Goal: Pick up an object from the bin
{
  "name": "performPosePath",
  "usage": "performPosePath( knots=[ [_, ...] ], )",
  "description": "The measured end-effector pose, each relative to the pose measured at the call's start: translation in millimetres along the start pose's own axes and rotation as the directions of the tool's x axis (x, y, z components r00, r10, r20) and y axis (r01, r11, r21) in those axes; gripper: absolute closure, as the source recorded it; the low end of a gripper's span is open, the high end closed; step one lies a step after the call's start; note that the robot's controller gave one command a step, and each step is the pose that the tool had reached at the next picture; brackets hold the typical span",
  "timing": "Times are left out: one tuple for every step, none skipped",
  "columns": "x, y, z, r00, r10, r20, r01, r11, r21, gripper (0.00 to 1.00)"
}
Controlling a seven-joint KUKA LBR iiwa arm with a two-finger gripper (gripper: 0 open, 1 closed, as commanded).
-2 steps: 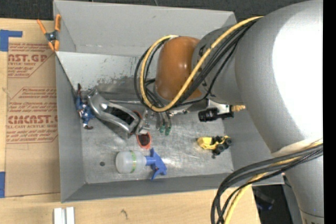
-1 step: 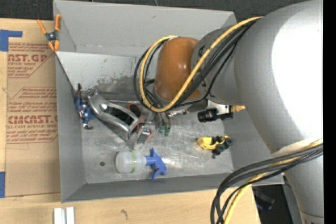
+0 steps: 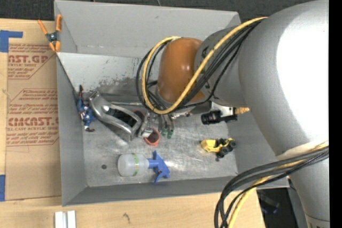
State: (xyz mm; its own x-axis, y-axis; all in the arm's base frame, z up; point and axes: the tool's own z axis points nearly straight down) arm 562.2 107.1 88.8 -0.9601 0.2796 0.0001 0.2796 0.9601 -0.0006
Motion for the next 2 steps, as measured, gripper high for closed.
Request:
performPosePath(
  knots=[
    [-0.1, 0.0, 0.0, 1.000, 0.000, 0.000, 0.000, 1.000, 0.000, 0.00],
    [-0.1, 0.1, 0.0, 1.000, 0.000, 0.000, 0.000, 1.000, 0.000, 0.00]
  ],
)
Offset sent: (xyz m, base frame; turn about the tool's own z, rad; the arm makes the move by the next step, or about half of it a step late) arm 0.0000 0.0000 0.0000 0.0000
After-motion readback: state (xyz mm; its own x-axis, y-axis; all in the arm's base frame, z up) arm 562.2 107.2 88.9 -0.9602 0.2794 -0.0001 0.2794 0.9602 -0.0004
